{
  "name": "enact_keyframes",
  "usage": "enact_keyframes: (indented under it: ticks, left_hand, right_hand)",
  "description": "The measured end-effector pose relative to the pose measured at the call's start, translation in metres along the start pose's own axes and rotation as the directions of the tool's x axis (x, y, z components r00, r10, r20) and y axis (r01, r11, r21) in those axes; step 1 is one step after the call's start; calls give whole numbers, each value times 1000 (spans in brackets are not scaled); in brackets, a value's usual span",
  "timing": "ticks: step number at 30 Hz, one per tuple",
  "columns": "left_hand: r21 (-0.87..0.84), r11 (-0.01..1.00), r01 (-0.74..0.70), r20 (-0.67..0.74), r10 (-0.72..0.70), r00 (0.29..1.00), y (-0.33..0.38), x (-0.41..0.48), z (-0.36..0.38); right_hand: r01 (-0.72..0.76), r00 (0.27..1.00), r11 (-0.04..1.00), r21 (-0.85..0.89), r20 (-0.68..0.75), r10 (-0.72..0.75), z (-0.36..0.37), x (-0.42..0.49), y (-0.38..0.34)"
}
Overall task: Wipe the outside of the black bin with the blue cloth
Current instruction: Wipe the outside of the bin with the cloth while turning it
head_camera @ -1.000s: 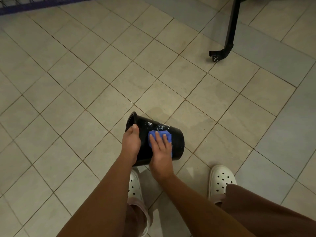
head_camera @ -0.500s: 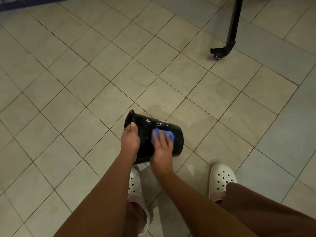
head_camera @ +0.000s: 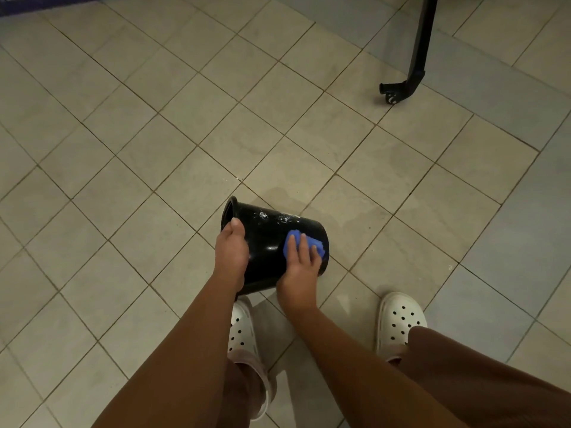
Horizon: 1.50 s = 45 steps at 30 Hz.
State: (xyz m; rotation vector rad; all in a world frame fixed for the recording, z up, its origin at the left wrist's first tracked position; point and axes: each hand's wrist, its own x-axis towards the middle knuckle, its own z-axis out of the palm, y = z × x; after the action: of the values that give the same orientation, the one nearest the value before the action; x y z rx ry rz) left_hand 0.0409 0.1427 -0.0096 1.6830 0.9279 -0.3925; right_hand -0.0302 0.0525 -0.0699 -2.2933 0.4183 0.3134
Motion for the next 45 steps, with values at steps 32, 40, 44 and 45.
enact_keyframes:
  ticks: [32,40,44,45]
  left_hand:
    - [-30,997,66,-31,-66,997,4,-2,-1]
    - [-43,995,87,-30,-88,996,3,-3,-1]
    - [-79,990,115,-42,-119,992,1,-2,-4]
    - [-72,992,104,-38,-107,994,1,-3,-5]
  right_hand:
    - [-282,939,959,-20,197,281,-28,49,43]
    - [-10,998,964,-264,64,28,-3,17,18]
    - [49,988,945,-322,154,1,-16,32,30]
    - [13,984,950,-311,174,44,-20,37,33]
